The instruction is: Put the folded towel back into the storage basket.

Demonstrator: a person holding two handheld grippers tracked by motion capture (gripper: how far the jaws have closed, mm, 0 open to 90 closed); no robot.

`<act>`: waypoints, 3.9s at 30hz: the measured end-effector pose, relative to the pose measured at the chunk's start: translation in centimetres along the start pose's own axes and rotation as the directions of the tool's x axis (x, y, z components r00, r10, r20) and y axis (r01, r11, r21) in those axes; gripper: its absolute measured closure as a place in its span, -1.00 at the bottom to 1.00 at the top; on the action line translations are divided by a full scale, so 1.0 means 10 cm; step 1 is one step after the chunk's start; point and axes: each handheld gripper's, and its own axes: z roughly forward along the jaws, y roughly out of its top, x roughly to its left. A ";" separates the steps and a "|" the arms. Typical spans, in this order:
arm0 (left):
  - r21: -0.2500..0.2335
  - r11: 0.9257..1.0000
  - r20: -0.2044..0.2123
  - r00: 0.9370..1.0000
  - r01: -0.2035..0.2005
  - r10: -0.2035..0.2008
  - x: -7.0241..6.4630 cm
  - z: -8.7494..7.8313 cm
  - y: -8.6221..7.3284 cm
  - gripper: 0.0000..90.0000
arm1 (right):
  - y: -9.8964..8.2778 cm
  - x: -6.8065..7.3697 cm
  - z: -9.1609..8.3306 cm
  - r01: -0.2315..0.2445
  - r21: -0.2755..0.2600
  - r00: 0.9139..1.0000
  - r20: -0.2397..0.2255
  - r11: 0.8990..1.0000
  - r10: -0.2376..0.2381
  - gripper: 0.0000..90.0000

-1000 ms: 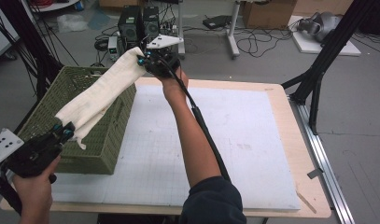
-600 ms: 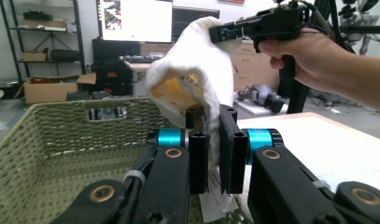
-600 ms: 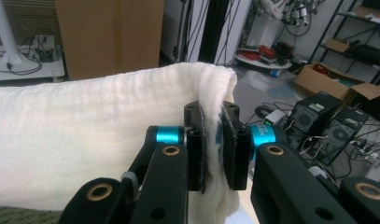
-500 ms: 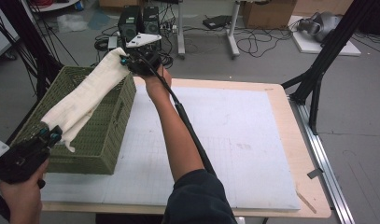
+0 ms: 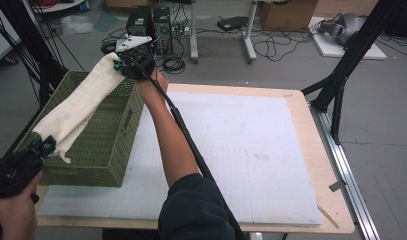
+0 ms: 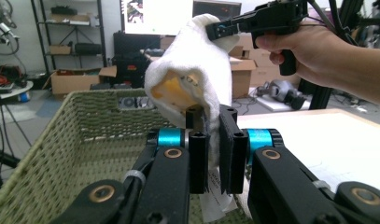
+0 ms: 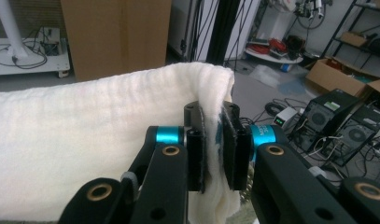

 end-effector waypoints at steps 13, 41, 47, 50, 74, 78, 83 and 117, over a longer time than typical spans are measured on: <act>0.038 0.999 -0.036 0.999 -0.005 0.006 0.09 -0.02 -0.05 0.84 | -0.05 0.11 0.29 0.006 0.028 1.000 -0.006 1.000 -0.006 0.80; 0.065 0.994 -0.126 0.989 0.086 -0.077 0.13 0.04 -0.04 -0.57 | -0.34 0.18 0.38 -0.074 0.097 0.997 -0.008 0.992 0.075 -0.24; 0.083 0.994 -0.036 0.997 0.070 -0.067 0.03 0.12 -0.03 -0.60 | -0.42 0.13 0.17 -0.086 0.107 0.995 -0.042 0.990 0.091 -0.35; 0.086 0.994 0.010 0.997 0.070 -0.071 -0.01 0.15 -0.02 -0.60 | -0.43 0.12 0.05 -0.081 0.097 0.994 -0.061 0.992 0.087 -0.38; 0.102 0.994 0.164 0.985 0.032 -0.048 -0.40 0.37 0.10 -0.60 | -0.60 -0.07 -0.83 -0.057 0.093 0.997 -0.044 0.994 0.061 -0.55; 0.107 0.994 0.189 0.981 0.025 -0.045 -0.47 0.41 0.11 -0.60 | -0.66 -0.10 -0.98 -0.061 0.086 0.997 -0.039 0.994 0.064 -0.57; 0.113 0.993 0.224 0.974 0.017 -0.043 -0.55 0.47 0.12 -0.60 | -0.75 -0.14 -1.16 -0.069 0.088 0.997 -0.015 0.994 0.070 -0.58; 0.128 0.989 0.451 0.893 -0.073 0.007 -1.18 1.00 0.09 -0.59 | -1.62 -0.42 -2.62 -0.179 0.068 0.970 0.178 0.981 0.165 -0.59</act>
